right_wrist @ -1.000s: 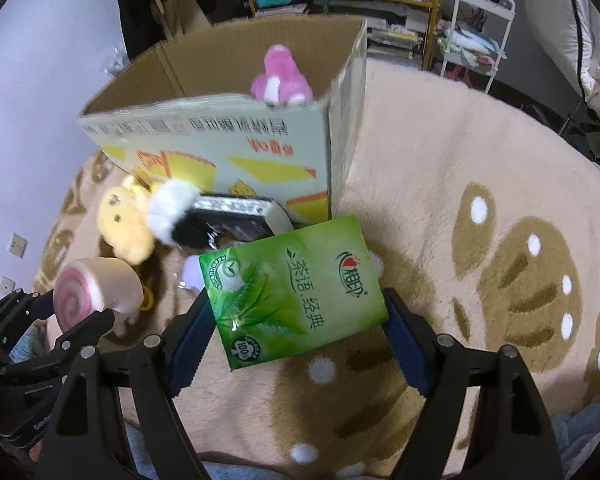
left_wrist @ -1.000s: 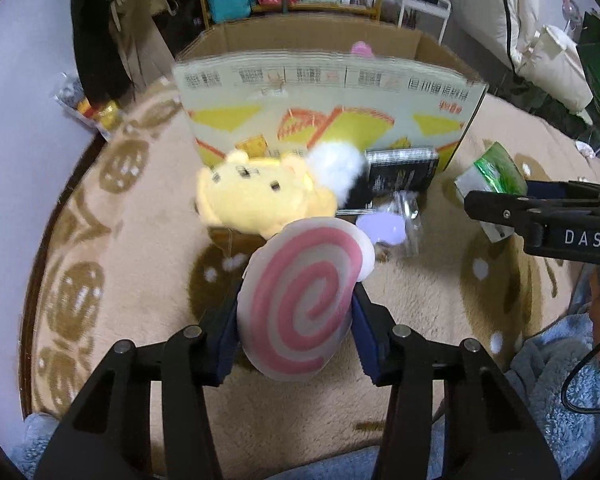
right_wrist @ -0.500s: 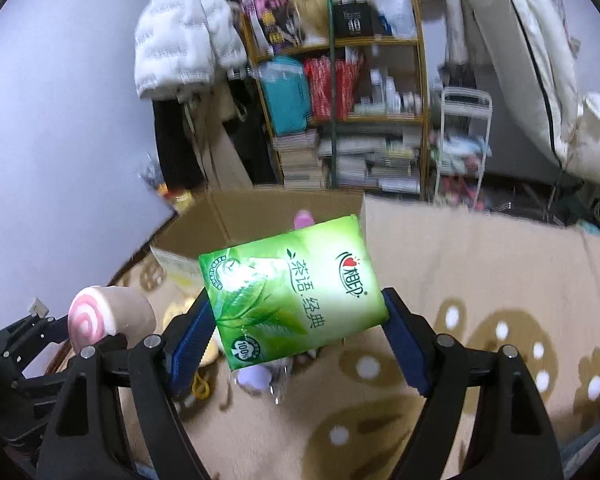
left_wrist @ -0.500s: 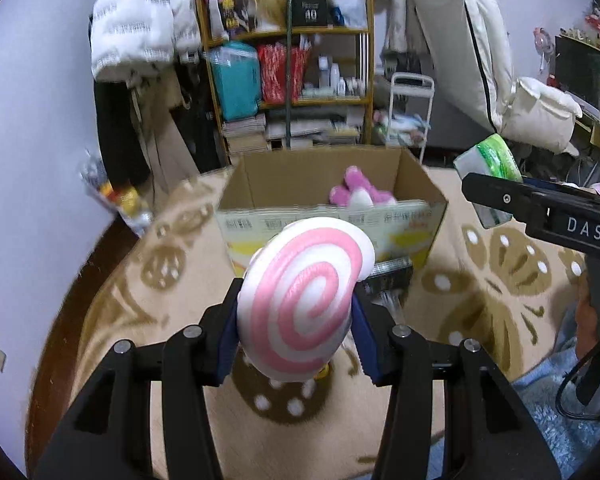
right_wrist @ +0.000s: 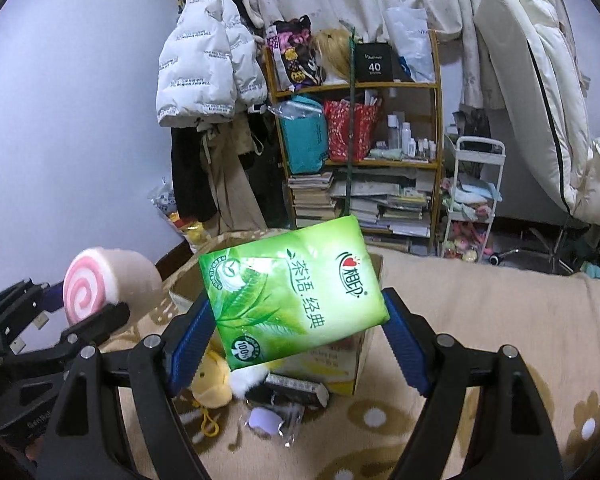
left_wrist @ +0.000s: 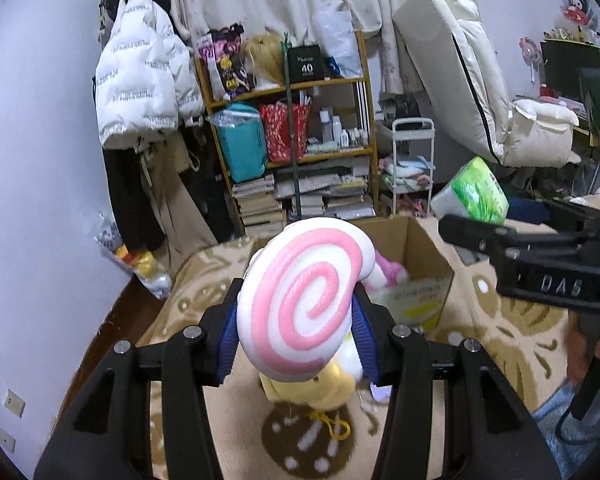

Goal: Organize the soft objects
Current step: 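Lift the swirl cushion with the left tool while the right tool grasps and lifts the green tissue pack, then open the left tool over the box while the right tool drops the green tissue pack in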

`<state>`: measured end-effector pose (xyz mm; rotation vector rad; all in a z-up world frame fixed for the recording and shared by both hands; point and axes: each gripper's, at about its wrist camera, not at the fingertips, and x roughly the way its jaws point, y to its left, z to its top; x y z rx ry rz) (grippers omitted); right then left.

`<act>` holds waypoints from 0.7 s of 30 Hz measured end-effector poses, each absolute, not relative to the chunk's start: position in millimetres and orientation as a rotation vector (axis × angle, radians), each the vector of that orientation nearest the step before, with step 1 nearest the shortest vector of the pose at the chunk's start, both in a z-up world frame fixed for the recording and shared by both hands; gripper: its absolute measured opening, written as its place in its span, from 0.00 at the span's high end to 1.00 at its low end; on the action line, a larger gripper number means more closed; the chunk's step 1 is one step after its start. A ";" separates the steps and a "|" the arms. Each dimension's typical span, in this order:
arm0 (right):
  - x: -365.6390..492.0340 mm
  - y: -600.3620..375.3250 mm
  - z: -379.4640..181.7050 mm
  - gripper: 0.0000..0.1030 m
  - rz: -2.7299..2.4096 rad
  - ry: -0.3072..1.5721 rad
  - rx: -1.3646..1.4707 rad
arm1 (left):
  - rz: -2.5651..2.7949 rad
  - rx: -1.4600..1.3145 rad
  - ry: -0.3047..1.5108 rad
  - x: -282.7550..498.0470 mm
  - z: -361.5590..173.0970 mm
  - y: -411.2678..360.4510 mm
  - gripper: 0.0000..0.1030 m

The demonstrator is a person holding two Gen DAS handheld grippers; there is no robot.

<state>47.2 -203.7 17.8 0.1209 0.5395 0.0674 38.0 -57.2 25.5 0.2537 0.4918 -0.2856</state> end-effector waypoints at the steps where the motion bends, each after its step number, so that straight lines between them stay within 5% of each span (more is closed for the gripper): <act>1: 50.0 -203.5 19.0 0.18 0.065 0.538 0.120 | -0.284 0.259 0.481 40.8 29.7 -57.9 0.53; 11: 79.5 -198.7 24.6 0.18 0.040 0.511 0.083 | -0.258 0.226 0.379 78.5 64.8 -64.8 0.53; 21: 94.0 -201.6 0.4 0.18 0.009 0.550 0.072 | -0.254 0.226 0.438 106.2 29.5 -68.9 0.52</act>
